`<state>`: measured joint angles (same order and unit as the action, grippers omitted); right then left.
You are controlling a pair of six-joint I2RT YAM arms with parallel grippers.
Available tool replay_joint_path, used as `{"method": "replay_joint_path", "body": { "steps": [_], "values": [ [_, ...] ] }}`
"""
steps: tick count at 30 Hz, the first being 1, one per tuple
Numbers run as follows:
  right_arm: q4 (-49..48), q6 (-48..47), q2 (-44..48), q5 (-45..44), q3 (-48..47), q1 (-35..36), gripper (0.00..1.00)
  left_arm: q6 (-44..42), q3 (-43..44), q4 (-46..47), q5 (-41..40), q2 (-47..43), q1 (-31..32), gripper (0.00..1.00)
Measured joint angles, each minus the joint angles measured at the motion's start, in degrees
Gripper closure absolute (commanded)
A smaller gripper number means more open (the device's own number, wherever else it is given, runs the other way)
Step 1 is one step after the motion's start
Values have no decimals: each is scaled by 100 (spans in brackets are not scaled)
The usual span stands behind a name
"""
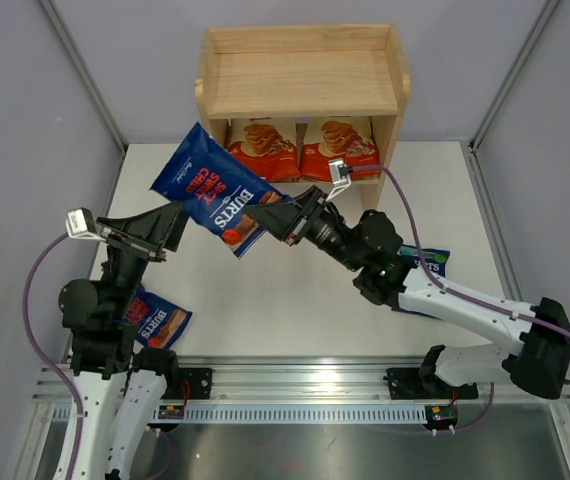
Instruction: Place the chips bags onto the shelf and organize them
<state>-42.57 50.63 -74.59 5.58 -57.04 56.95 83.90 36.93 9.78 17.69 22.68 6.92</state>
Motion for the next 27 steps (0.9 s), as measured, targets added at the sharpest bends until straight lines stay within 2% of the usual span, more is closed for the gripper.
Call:
{"method": "replay_joint_path", "body": {
  "steps": [3, 6, 10, 13, 20, 27],
  "values": [
    [892, 186, 444, -575, -103, -160, 88, -931, 693, -973, -195, -7, -2, 6],
    [1786, 573, 739, -1075, -323, -625, 89, -1845, 1158, -1742, -269, -11, -2, 5],
    [3014, 1154, 809, -1731, -931, -1364, 86, -2940, 1322, -2741, -227, -7, -2, 4],
    [3926, 1491, 732, -2302, -1668, -1613, 82, -3665, 1320, -3585, -181, -7, -2, 3],
    [5440, 2017, -166, -3449, -4037, -1816, 82, -4732, 1320, -4747, -153, -166, -2, 2],
    [6916, 2422, -1349, -3759, -5812, -2385, 83, -5403, 1322, -5438, -118, -326, -2, 1]
  ]
}}
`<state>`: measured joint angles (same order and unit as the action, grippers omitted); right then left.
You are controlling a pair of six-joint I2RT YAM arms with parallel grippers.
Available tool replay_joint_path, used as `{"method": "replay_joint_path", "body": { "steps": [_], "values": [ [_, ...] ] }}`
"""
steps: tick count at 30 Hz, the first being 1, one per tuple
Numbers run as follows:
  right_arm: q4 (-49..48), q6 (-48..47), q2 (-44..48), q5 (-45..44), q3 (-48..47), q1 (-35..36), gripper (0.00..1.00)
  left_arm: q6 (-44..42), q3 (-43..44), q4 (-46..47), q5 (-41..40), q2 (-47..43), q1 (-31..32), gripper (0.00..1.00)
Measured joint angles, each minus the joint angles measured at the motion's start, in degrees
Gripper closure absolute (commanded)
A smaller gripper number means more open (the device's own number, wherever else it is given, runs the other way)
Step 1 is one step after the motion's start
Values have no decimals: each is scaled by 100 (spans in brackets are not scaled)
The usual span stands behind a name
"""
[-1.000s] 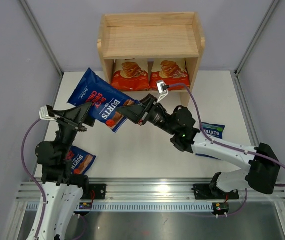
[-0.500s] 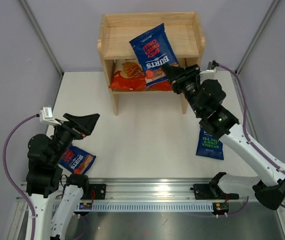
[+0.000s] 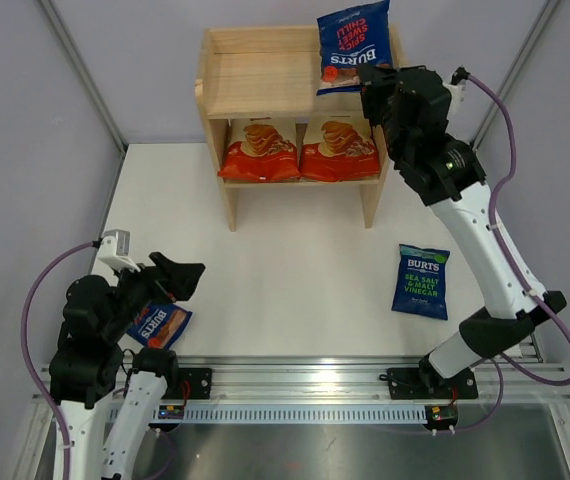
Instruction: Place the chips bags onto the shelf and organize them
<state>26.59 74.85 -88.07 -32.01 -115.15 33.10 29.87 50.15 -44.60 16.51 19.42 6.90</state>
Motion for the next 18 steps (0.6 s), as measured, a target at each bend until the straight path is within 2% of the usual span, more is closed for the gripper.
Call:
{"method": "replay_joint_path", "body": {
  "steps": [11, 18],
  "values": [
    [1714, 822, -1139, 293, -1314, -339, 84, -437, 0, -527, 109, -140, 0, 1],
    [2245, 1370, -1215, 426, -1388, -391, 82, -509, 66, -767, 109, -260, 0, 1]
  ]
}}
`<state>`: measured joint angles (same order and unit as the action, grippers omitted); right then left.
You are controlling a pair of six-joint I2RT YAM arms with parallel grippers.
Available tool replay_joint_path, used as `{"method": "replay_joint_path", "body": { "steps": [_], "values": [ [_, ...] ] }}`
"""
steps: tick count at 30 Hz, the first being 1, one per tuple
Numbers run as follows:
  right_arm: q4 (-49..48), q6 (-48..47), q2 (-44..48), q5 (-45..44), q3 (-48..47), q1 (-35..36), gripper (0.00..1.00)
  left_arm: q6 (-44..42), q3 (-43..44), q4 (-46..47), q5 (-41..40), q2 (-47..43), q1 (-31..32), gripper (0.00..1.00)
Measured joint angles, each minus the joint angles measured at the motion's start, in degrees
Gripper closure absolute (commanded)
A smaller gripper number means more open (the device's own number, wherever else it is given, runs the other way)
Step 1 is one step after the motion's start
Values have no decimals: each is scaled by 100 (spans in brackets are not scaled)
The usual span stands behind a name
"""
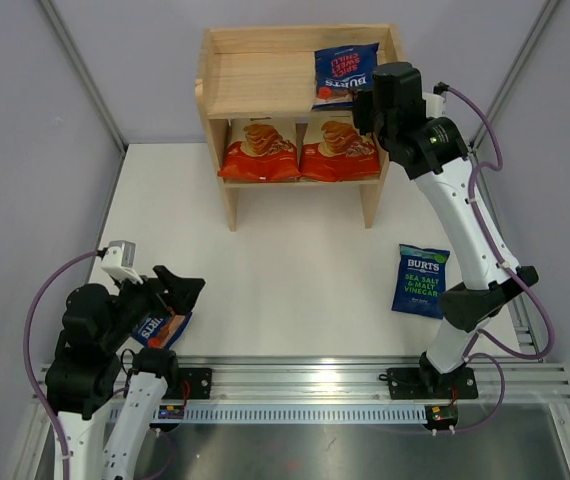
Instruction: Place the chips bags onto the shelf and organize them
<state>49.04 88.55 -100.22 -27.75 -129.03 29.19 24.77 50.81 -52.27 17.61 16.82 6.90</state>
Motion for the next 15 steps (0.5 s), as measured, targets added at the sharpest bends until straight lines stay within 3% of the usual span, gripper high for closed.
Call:
{"method": "replay_joint_path", "body": {
  "steps": [9, 15],
  "values": [
    [291, 205, 0, -68, -101, -138, 81, -85, 50, -201, -2, -122, 0, 1],
    [319, 170, 2, -15, -107, -227, 64, -90, 50, -223, -2, -181, 0, 1]
  ]
}}
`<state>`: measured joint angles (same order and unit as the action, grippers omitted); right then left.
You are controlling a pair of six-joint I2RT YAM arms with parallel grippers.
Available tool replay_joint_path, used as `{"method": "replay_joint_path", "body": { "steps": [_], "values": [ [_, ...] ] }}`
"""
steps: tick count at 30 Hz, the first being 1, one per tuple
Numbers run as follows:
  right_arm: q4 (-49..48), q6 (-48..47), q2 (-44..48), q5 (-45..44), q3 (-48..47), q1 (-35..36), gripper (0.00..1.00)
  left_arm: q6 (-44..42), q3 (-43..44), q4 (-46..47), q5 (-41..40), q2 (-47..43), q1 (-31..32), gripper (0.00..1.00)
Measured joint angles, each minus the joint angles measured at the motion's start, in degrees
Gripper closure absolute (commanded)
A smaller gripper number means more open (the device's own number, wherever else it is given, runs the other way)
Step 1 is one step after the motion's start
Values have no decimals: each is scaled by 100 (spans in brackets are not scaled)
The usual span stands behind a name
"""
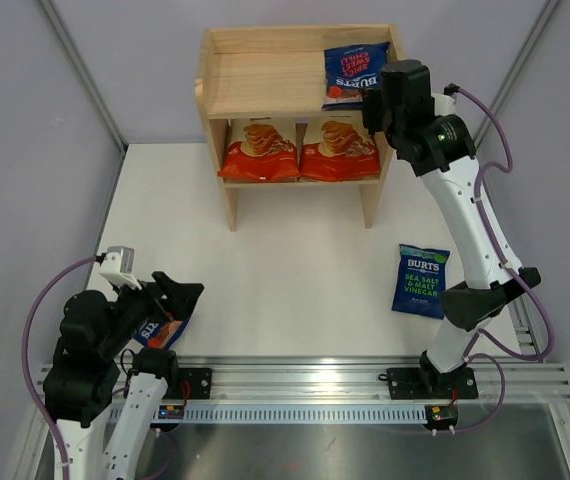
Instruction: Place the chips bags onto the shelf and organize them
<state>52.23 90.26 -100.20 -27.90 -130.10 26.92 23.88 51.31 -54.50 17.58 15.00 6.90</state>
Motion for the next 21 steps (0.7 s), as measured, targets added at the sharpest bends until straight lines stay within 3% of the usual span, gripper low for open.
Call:
{"method": "replay_joint_path", "body": {
  "steps": [3, 11, 17, 21],
  "values": [
    [24, -98, 0, 0, -44, -20, 52, -13, 0, 0, 0, -7, 0, 1],
    [634, -479, -4, 15, -527, -63, 36, -13, 74, -81, 0, -4, 0, 1],
    [1023, -599, 2, 63, -520, -70, 36, -28, 295, -247, 0, -4, 0, 2],
    [1023, -654, 81, 149, -354, -70, 47, -33, 299, -295, 4, -2, 0, 2]
  ]
}}
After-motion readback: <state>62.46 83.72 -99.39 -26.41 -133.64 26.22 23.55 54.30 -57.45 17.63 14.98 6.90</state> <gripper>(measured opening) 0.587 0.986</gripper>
